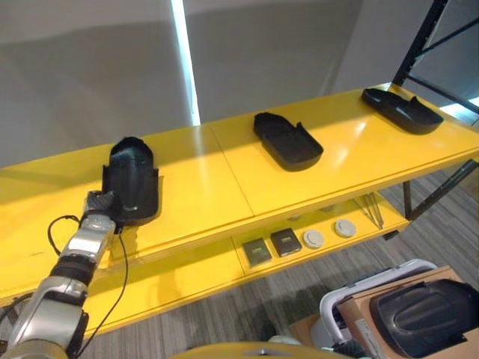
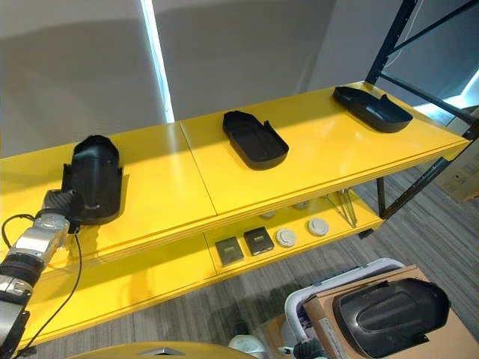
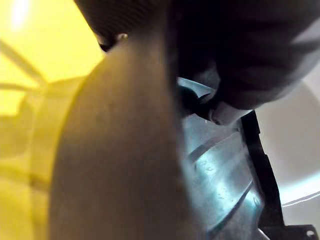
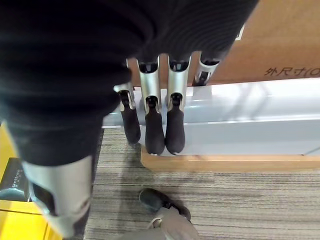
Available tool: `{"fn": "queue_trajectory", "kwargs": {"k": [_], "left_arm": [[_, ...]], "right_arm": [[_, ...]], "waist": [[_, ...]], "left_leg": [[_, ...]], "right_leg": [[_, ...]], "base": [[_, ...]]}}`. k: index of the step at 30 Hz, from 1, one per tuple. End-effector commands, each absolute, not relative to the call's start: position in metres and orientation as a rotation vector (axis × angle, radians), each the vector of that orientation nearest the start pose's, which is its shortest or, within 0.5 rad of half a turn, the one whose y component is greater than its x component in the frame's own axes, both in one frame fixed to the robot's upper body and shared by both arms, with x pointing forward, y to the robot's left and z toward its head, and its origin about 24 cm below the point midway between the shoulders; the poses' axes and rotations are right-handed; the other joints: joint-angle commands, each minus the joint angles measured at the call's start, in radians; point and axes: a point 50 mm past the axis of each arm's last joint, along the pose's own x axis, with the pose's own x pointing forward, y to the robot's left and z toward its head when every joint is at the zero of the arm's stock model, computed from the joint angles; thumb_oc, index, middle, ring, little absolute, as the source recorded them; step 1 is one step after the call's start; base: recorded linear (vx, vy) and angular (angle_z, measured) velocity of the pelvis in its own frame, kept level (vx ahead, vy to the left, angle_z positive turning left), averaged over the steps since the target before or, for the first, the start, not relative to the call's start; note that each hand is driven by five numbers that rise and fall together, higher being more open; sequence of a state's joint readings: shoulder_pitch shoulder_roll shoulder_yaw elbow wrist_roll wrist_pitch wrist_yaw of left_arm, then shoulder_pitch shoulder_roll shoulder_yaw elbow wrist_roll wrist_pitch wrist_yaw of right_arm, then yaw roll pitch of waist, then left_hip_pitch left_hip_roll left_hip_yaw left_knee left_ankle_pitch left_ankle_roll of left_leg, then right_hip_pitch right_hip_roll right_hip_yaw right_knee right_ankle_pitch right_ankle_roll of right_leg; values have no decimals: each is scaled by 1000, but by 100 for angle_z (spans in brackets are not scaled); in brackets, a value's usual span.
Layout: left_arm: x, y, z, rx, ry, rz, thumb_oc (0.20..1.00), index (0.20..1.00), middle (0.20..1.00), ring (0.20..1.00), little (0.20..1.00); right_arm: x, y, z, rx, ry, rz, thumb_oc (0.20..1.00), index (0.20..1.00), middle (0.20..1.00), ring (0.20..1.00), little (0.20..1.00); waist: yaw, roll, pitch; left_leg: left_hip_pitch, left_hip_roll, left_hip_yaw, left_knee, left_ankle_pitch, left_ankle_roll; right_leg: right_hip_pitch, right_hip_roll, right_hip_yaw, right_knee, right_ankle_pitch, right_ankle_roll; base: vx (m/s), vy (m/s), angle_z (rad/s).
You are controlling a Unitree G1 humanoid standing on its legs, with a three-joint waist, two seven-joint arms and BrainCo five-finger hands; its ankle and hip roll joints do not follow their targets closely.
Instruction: Move parts from the plastic box to the shelf.
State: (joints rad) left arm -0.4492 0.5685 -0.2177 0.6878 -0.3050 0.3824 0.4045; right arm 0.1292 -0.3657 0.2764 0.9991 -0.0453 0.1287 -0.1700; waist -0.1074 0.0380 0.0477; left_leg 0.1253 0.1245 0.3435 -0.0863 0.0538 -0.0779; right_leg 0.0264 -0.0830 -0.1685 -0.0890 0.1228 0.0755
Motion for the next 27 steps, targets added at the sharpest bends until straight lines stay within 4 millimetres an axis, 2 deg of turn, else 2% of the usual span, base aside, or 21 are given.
{"fn": "queue_trajectory", "kwargs": {"k": [1,2,4,8,13,19,20,21,27], "left_arm": [[332,294,54,414,472,558,200,200,200,200,200],[332,294,54,413,472,558,200,200,200,200,200],[330,281,36,384,524,534,200,200,200,200,200],[325,267,16,374,578,521,200,200,200,200,200],[323,264,9,400,602,528,200,200,200,200,200],[325,269,13,467,598,540,200,200,200,200,200],[325,271,15,479,590,553,639,639,639,639,639],[325,272,15,484,593,557,1000,1000,1000,1000,1000],[321,282,19,587,581,604,1000,1000,1000,1000,1000]], "right_arm": [[69,-263,-153,-637,1271,-7,1000,1000,1000,1000,1000],[69,-263,-152,-637,1271,-7,1000,1000,1000,1000,1000],[71,-260,-153,-646,1270,8,1000,1000,1000,1000,1000],[71,-259,-154,-651,1266,20,1000,1000,1000,1000,1000],[71,-256,-155,-657,1269,37,1000,1000,1000,1000,1000],[69,-258,-155,-665,1281,46,1000,1000,1000,1000,1000],[68,-258,-156,-664,1284,45,1000,1000,1000,1000,1000],[67,-259,-156,-663,1285,45,1000,1000,1000,1000,1000],[65,-259,-156,-651,1283,38,1000,1000,1000,1000,1000]], "waist": [[-12,-5,18],[-12,-5,18],[-18,-6,19],[-27,-9,20],[-36,-10,16],[-44,-8,17],[-43,-8,19],[-43,-8,20],[-32,-9,17]], "left_leg": [[-22,35,5,6,-49,9],[-22,35,5,6,-49,9],[-24,36,8,6,-51,9],[-24,37,15,7,-52,10],[-18,40,25,6,-54,9],[-17,43,34,7,-54,7],[-17,41,33,8,-55,8],[-16,41,33,8,-55,8],[-8,38,26,6,-57,8]], "right_leg": [[4,-60,11,18,-79,95],[4,-60,11,18,-79,95],[0,-59,17,18,-81,94],[0,-57,24,15,-84,91],[4,-55,28,14,-87,89],[3,-54,34,15,-91,88],[5,-54,36,14,-91,87],[6,-55,35,13,-91,87],[22,-56,27,7,-93,86]], "base": [[-4,-12,-12],[-6,-16,-12],[-7,-14,-10],[-1,-2,-1],[21,-3,-1],[6,0,0],[0,0,0],[0,0,0],[0,0,0]]}}
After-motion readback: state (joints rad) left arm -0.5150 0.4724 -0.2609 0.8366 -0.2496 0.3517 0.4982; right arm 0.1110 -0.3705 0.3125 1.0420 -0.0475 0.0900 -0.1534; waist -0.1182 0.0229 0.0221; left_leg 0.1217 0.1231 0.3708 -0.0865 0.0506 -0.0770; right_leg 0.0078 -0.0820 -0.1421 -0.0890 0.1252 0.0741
